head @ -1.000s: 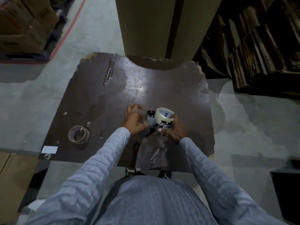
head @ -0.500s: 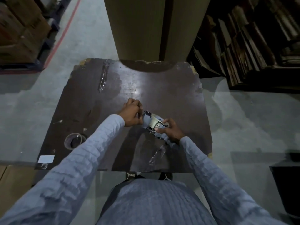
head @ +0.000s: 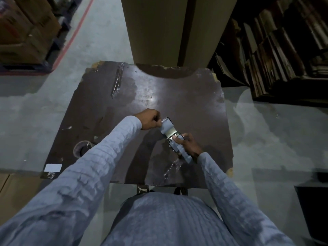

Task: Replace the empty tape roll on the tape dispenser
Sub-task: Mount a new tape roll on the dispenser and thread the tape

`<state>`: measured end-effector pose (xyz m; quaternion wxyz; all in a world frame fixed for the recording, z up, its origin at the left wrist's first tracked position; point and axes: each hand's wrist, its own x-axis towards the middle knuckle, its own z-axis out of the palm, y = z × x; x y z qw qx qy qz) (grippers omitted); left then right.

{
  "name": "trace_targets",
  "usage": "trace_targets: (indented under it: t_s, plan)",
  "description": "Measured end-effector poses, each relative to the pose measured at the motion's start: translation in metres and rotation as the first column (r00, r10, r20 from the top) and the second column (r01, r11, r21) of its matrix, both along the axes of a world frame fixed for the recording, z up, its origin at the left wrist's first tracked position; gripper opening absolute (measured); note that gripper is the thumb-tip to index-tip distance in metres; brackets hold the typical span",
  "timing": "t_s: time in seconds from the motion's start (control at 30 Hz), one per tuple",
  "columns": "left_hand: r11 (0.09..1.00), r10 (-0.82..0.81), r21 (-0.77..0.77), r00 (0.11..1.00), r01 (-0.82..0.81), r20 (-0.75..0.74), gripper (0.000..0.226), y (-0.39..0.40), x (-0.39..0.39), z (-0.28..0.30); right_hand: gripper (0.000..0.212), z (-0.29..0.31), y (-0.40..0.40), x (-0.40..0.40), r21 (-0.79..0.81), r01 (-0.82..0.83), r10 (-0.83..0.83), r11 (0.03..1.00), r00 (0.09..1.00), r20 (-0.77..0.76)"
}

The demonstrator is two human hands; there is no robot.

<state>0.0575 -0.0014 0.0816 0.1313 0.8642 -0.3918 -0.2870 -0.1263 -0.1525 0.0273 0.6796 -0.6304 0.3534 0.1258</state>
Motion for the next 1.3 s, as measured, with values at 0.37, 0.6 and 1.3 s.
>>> trace_targets:
  t_s: [0.37,0.6,1.3]
  plan:
    - [0.996,-0.090,0.017,0.995,0.090,0.030,0.019,-0.021,0.007,0.011,0.036,0.011,-0.004,-0.009,0.109,-0.046,0.036,0.993,0.995,0.089]
    - [0.994,-0.102,0.052,0.994,0.100,0.038,0.021,-0.026,0.004,0.017,0.036,0.004,-0.004,-0.010,0.114,-0.011,0.001,0.993,0.997,0.082]
    - [0.994,-0.095,0.063,0.995,0.093,0.021,0.024,-0.021,0.002,0.015,0.056,0.001,0.009,-0.011,-0.141,0.114,-0.122,0.983,0.991,-0.050]
